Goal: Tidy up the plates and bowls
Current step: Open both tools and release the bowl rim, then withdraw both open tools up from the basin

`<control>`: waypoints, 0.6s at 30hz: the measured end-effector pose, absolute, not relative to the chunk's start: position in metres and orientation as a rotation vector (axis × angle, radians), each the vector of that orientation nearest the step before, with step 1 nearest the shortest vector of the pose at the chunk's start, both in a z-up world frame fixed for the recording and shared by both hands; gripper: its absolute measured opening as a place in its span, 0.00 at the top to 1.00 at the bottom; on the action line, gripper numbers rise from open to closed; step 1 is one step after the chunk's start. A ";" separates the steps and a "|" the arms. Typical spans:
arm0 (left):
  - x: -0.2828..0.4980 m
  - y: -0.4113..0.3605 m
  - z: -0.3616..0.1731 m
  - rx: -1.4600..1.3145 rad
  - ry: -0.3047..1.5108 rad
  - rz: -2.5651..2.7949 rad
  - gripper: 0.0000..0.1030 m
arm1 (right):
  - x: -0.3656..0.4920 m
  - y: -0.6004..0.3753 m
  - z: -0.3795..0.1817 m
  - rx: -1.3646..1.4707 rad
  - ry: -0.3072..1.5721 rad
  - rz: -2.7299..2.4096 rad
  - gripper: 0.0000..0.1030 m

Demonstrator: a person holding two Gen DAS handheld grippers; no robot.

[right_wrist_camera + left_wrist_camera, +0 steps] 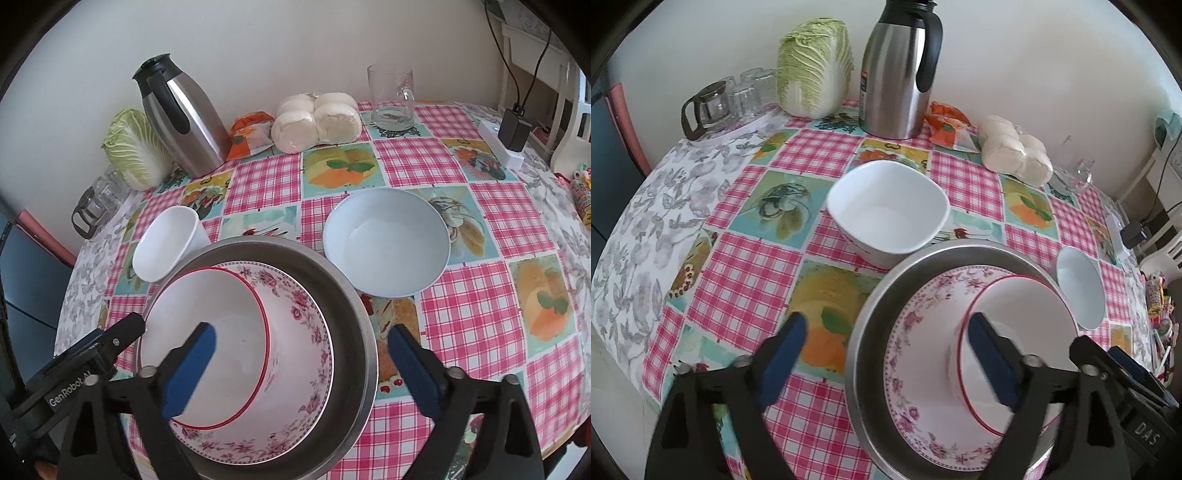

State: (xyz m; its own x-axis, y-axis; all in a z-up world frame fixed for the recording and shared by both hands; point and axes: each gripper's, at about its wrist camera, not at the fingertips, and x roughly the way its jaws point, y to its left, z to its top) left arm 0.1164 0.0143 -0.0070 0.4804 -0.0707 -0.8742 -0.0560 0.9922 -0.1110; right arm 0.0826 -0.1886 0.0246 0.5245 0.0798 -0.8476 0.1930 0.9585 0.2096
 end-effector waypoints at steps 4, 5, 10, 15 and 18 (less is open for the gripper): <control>0.117 0.016 -0.008 -0.108 1.064 0.015 0.01 | 0.082 -0.189 0.024 0.296 1.019 -0.062 0.00; 0.117 0.016 -0.009 -0.104 1.064 0.019 0.01 | 0.082 -0.189 0.023 0.295 1.020 -0.060 0.00; 0.116 0.016 -0.008 -0.088 1.057 0.027 0.01 | 0.082 -0.188 0.022 0.286 1.022 -0.066 0.00; 0.117 0.016 -0.008 -0.077 1.051 0.031 0.01 | 0.082 -0.189 0.022 0.291 1.018 -0.074 0.00; 0.116 0.016 -0.007 -0.065 1.045 0.034 0.01 | 0.082 -0.189 0.022 0.290 1.019 -0.079 0.00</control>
